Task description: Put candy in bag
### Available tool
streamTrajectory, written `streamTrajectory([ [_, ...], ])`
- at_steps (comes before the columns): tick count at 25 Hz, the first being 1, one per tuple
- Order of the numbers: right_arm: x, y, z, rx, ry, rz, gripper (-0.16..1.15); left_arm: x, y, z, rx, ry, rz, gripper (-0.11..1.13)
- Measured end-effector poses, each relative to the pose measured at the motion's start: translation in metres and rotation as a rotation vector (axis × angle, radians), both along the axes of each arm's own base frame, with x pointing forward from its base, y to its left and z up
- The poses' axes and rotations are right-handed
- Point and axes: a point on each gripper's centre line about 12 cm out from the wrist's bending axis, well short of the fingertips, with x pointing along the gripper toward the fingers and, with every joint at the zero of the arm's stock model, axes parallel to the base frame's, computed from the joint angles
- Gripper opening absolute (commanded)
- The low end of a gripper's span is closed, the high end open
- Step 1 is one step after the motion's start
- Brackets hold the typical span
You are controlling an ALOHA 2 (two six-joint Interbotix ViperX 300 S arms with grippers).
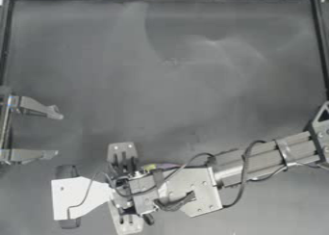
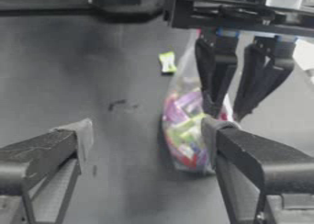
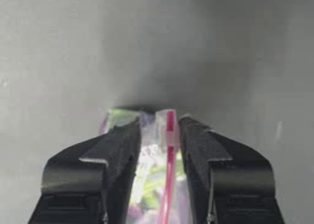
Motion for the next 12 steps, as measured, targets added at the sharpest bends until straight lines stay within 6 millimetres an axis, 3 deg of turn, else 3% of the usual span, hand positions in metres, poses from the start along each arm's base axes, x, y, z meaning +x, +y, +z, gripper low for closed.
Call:
streamTrajectory([
  [12,0.0002,0.0006,0.0051,-0.001,-0.005,-0.001,0.7,0.0,-0.0003,0.0,0.0,0.0,-0.002,1.0],
])
